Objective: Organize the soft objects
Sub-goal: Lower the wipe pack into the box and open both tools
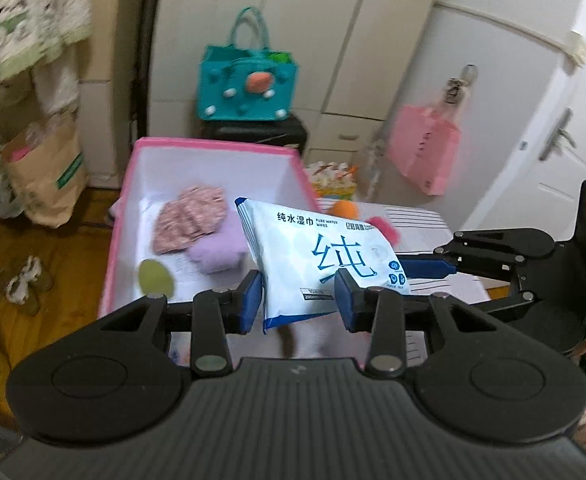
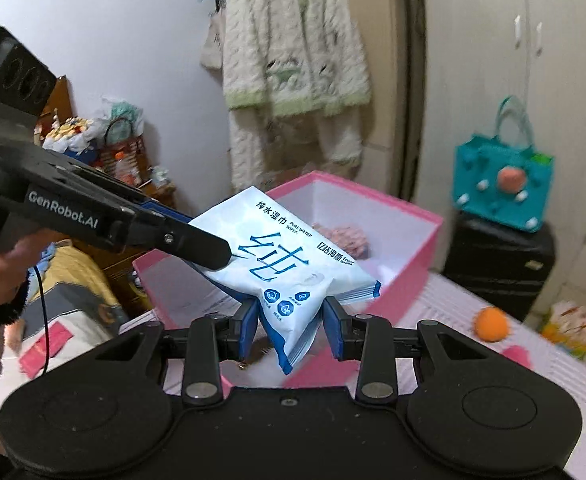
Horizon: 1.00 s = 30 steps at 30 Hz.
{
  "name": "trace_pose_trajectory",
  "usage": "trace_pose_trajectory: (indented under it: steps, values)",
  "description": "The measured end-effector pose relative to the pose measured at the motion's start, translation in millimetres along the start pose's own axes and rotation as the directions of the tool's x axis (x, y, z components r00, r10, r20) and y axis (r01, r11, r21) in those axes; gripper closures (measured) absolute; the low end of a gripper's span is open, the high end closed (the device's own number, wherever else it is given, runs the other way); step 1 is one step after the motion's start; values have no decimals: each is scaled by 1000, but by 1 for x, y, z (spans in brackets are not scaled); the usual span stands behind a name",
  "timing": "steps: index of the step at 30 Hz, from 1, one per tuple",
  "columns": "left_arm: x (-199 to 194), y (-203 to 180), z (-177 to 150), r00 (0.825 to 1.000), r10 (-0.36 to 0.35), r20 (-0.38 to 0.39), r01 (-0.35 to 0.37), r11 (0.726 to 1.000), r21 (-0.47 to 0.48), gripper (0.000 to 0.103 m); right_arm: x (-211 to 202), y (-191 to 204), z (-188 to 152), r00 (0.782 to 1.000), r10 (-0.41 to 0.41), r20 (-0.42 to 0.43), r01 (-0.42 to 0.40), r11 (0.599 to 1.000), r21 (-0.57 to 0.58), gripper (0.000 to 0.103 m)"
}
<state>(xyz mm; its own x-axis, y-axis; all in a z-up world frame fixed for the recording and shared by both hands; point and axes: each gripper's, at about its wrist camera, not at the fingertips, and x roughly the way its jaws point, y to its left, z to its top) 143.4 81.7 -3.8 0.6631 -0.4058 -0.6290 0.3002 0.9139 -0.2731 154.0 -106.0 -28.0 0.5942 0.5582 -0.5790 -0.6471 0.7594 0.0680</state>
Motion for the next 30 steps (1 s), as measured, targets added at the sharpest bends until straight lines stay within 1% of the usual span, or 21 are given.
trace_pose_trajectory:
  steps: [5, 10, 16, 19, 20, 21, 22, 23, 25, 30]
  values:
    - [11, 28, -1, 998, 38, -50, -38, 999, -11, 65, 34, 11, 13, 996, 33, -88, -35, 999, -24, 62]
    - [26, 49, -3, 990, 84, -114, -86, 996, -17, 65, 65, 14, 20, 980, 82, -183, -86, 996, -12, 62]
    - [39, 60, -7, 979, 95, -180, -89, 995, 39, 64, 84, 13, 15, 957, 133, -258, -135, 991, 11, 62]
    - [43, 60, -9, 975, 106, -194, -93, 993, 75, 58, 90, 11, 15, 951, 136, -277, -136, 991, 18, 62]
    - [44, 60, -9, 974, 110, -196, -94, 992, 86, 53, 92, 10, 15, 949, 135, -284, -134, 991, 21, 62]
    - [45, 58, -10, 975, 111, -194, -93, 991, 101, 52, 92, 9, 14, 950, 129, -286, -127, 992, 27, 62]
    - [44, 56, -12, 976, 112, -185, -91, 989, 120, 46, 92, 8, 15, 950, 126, -287, -122, 992, 30, 62]
    - [42, 54, -13, 977, 115, -177, -92, 987, 135, 43, 91, 8, 16, 950, 121, -287, -118, 993, 30, 62]
    - [36, 48, -14, 981, 122, -153, -96, 981, 170, 42, 86, 9, 18, 956, 111, -273, -108, 994, 25, 62]
    - [18, 32, -9, 986, 102, -128, -74, 975, 207, 37, 57, 12, 21, 970, 101, -223, -98, 995, 24, 59]
